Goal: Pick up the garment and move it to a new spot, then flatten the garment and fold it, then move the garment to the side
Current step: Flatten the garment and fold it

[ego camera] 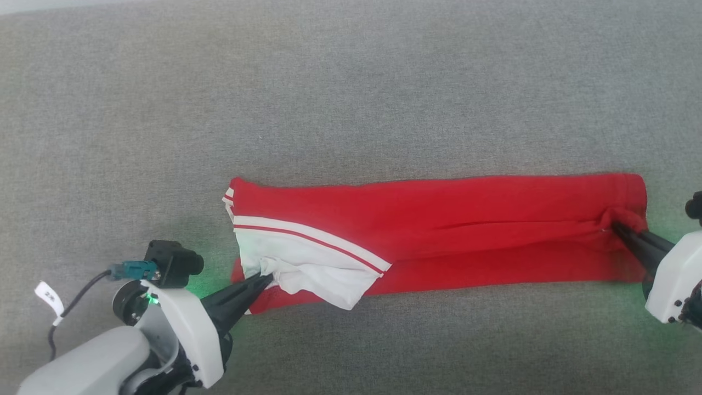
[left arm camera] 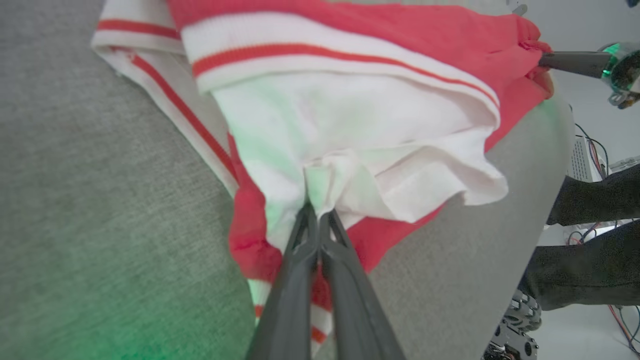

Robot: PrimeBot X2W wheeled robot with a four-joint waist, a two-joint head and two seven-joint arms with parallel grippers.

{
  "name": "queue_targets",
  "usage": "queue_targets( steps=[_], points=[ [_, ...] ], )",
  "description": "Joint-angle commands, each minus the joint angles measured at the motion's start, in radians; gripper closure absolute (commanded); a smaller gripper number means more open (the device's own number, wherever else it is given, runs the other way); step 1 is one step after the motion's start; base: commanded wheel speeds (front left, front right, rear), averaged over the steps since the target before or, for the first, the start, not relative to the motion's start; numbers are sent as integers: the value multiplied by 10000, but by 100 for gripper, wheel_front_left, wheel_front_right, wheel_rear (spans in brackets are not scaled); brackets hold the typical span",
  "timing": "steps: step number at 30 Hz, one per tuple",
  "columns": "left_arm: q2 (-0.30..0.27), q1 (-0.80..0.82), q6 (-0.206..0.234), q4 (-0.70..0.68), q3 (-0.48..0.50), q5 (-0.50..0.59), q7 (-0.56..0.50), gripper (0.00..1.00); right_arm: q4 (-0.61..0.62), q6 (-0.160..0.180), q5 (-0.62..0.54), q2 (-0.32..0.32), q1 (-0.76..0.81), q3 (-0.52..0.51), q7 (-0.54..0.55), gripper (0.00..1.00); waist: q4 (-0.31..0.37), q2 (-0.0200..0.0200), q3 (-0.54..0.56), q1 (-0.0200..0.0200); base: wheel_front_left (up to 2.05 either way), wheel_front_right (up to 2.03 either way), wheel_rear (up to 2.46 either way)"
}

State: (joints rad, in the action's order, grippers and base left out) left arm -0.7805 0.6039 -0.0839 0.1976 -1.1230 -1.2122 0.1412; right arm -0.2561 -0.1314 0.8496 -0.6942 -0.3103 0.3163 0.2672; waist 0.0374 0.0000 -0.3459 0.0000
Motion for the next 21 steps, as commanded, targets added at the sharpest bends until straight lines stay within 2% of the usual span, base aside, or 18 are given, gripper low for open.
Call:
queue_targets(
  steps=[1,2,3,4,10,14,17,21],
  points=[
    [92,4,85,260,-31,277,141,59,-34,16,-71,39,-70,-74,-91,40,5,0,5,0,0,0,0],
    [190,-24,118,420,-64,301,263,35,-58,16,-81,66,-74,-91,-112,17,-1,0,16,0,0,0,0],
    [288,-63,151,572,-69,367,372,14,-56,16,-31,84,-70,-141,-139,0,-13,0,27,0,0,0,0],
    [374,-106,147,680,-67,409,468,2,-32,16,26,98,-53,-201,-146,0,-29,0,36,0,0,0,0],
    [660,-376,94,969,292,236,935,0,179,15,202,-69,287,-631,-50,0,-243,0,151,0,0,0,0],
    [934,-674,171,822,743,330,1156,0,361,15,571,-221,700,-1348,140,0,-522,0,292,0,0,0,0],
    [1191,-1013,204,765,1256,404,1240,0,253,13,835,-232,995,-1923,292,0,-784,0,389,0,0,0,0],
    [1754,-1650,123,741,2408,872,1238,0,-109,12,1195,-204,1278,-2490,725,0,-1226,0,516,0,0,0,0]
  ],
)
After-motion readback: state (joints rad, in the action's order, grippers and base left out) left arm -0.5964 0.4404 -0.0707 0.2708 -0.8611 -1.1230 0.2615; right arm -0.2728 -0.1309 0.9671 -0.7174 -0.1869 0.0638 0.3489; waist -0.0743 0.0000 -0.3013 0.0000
